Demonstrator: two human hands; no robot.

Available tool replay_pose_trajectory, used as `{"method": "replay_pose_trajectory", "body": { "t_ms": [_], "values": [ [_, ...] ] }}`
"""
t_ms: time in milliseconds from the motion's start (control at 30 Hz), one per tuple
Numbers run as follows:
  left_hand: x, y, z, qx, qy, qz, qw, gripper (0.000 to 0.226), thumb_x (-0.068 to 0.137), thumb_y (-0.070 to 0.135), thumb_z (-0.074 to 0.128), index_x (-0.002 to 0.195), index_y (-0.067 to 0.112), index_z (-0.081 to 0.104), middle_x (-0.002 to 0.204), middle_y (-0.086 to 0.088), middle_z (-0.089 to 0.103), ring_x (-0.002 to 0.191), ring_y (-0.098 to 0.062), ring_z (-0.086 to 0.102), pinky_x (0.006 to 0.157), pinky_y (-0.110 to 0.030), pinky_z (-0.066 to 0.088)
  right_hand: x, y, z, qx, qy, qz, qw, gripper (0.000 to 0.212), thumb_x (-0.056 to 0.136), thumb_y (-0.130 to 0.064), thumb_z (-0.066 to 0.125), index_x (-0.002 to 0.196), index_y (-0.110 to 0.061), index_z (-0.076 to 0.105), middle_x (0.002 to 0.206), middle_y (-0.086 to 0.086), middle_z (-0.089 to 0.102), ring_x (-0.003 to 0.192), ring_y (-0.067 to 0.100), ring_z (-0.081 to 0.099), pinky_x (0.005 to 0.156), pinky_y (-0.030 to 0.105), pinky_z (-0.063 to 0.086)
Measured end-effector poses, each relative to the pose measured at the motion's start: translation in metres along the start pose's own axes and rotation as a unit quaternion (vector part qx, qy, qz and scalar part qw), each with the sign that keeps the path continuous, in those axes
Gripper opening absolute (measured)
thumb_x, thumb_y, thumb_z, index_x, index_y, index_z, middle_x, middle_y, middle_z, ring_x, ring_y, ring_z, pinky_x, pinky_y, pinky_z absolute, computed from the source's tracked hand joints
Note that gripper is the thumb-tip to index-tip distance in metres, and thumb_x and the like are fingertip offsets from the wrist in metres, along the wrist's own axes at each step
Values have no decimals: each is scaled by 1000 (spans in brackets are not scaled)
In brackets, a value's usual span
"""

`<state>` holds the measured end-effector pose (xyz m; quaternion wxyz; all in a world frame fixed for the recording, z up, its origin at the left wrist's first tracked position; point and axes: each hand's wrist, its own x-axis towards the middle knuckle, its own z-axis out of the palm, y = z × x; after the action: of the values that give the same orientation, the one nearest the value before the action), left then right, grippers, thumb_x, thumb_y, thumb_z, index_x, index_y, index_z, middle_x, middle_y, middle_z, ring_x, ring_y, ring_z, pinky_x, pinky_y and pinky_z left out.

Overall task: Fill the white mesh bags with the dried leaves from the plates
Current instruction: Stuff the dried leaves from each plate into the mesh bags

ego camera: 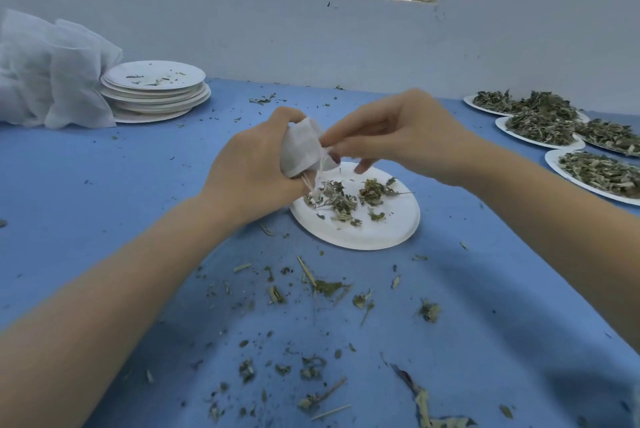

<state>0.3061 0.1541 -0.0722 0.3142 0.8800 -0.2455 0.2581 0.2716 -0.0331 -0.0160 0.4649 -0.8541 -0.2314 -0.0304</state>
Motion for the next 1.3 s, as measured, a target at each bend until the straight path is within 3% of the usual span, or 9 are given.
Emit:
{"method": "replay_pose_trajectory", "body": {
  "t_ms": [100,200,300,400,533,600,867,1133,1300],
  "values": [
    [2,-6,0,56,-4,9,998,52,71,31,70,118,20,49,94,-1,60,76,-25,51,64,-29,35,-4,18,-5,-195,91,78,973,22,89,-11,56,92,-24,72,80,-12,71,77,8,68,72,22,53],
    [1,-10,5,102,1,25,994,53,72,27,72,119,17,50,101,-7,63,82,-34,57,64,-30,33,-4,33,1,-414,5,170,894,32,96,-15,38,111,-12,66,96,-3,63,87,20,59,70,28,44],
    [1,-13,6,107,10,25,994,52,70,26,70,117,16,50,99,-9,64,81,-36,57,64,-30,33,-1,41,16,-418,-41,207,884,36,98,-18,32,107,1,62,101,16,62,87,29,57,65,32,41],
    [1,-13,5,96,23,22,995,53,69,33,61,117,14,51,99,-11,64,79,-36,58,64,-32,38,1,41,25,-377,-34,163,911,34,98,-24,34,87,-2,58,77,7,55,72,22,45,61,31,34],
    [0,-12,5,82,26,11,996,57,67,39,56,118,15,50,102,-10,64,83,-36,57,68,-35,41,2,35,24,-356,-75,187,913,58,83,-68,41,129,-35,47,110,-4,46,97,15,43,76,30,33],
    [1,-13,5,82,20,7,996,54,69,34,62,119,17,49,104,-9,63,85,-36,57,69,-35,41,1,34,27,-390,-104,196,894,67,74,-75,47,132,-42,41,111,-6,38,100,17,44,76,31,33],
    [-1,-16,8,86,3,-2,996,50,73,28,66,118,21,47,104,-5,62,87,-33,56,67,-30,36,-3,36,36,-358,-16,94,929,24,88,-26,61,110,-23,70,85,-10,59,81,6,50,60,3,36],
    [0,-16,8,89,-32,-3,995,50,73,29,67,117,22,46,99,-5,63,81,-30,55,68,-34,43,-4,18,4,-311,46,82,946,14,88,-18,62,93,-22,74,58,-18,58,68,8,62,61,7,41],
    [-1,-15,7,104,-31,19,994,53,73,31,69,120,19,47,103,-6,63,85,-33,57,67,-32,40,4,-4,6,-405,28,29,913,19,93,-18,56,101,-23,73,73,-12,61,84,15,62,73,22,45]
  ]
}}
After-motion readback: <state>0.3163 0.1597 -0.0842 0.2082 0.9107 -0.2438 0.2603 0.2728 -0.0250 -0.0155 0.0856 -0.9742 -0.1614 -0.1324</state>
